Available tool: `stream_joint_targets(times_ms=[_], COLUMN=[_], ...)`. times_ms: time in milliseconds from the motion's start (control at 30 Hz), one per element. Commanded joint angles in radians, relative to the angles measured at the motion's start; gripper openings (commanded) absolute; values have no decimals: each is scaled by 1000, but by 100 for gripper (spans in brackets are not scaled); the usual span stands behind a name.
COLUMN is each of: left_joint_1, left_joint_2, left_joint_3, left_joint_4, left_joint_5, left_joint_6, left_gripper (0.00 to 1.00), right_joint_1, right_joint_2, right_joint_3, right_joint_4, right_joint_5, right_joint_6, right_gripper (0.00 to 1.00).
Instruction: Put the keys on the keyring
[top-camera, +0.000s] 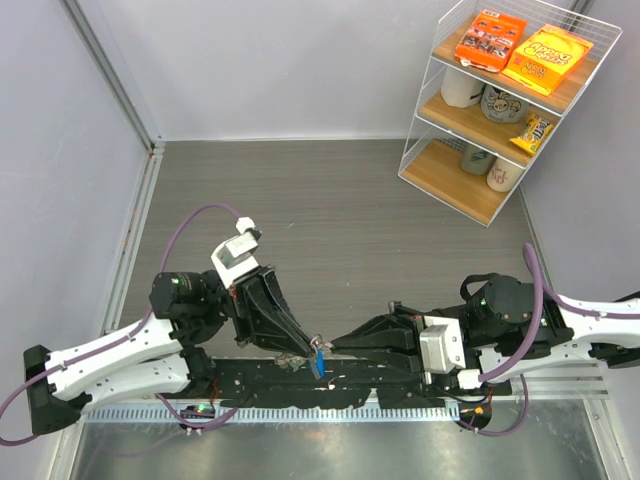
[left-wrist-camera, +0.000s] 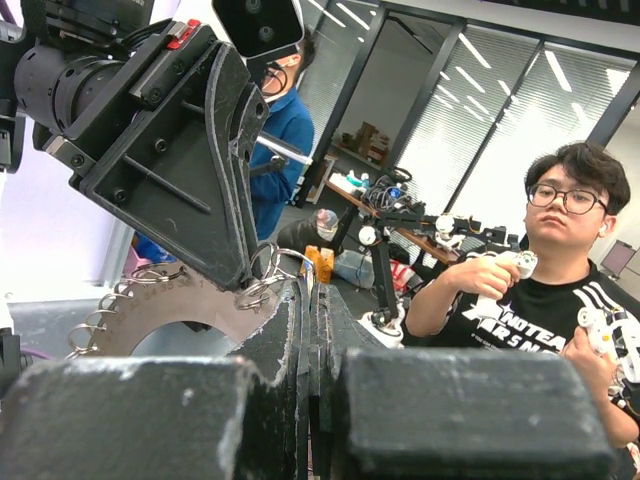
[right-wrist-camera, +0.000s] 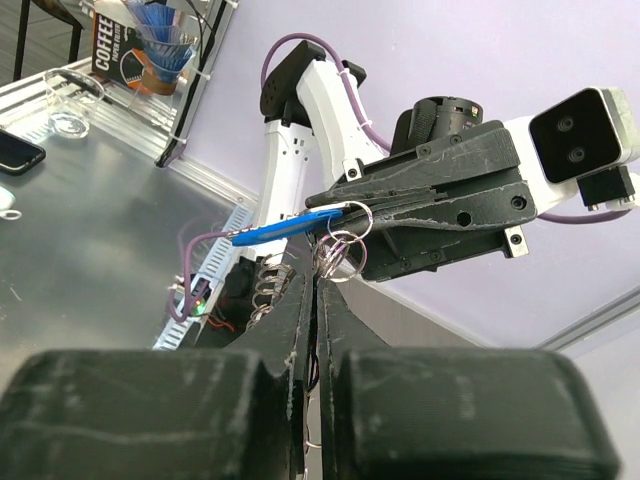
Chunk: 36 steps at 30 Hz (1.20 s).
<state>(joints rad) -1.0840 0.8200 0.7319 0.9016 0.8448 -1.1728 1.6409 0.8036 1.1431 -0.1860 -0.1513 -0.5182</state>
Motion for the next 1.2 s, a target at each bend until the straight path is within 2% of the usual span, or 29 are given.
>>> stream_joint_targets(times_ms=[0, 333, 600, 667, 800, 867, 967, 1167], left_joint_1=[-1, -2, -1, -1, -1, -1, -2, 1], left_joint_2=[-36, -48, -32, -30, -38, -51, -91, -199], left_joint_3=[1, -29, -54, -61, -75, -75, -66, 18], left_joint_4=[149, 143, 145, 143, 131, 87, -50, -451], left_joint_5=[27, 7, -7, -12, -10, -4, -10, -110], left_joint_6=[-33, -39, -48, -50, -48, -27, 47, 269], left_gripper=[0, 0, 0, 9, 21, 28, 34, 41], right_joint_1=[10, 10, 10, 8, 10, 10, 8, 8], right_joint_2=[-73, -95, -86, -83, -86, -87, -89, -98], right_joint_3=[14, 15, 24, 23, 27, 35, 49, 73], right_joint_4=[111, 111, 123, 128, 126, 109, 76, -4], right_joint_5=[-34, -85, -108, -113, -111, -110, -96, -67], right_joint_6=[-89, -232, -267, -267, -256, -241, -209, -137], right_gripper=[6, 6, 6, 6, 6, 6, 6, 6])
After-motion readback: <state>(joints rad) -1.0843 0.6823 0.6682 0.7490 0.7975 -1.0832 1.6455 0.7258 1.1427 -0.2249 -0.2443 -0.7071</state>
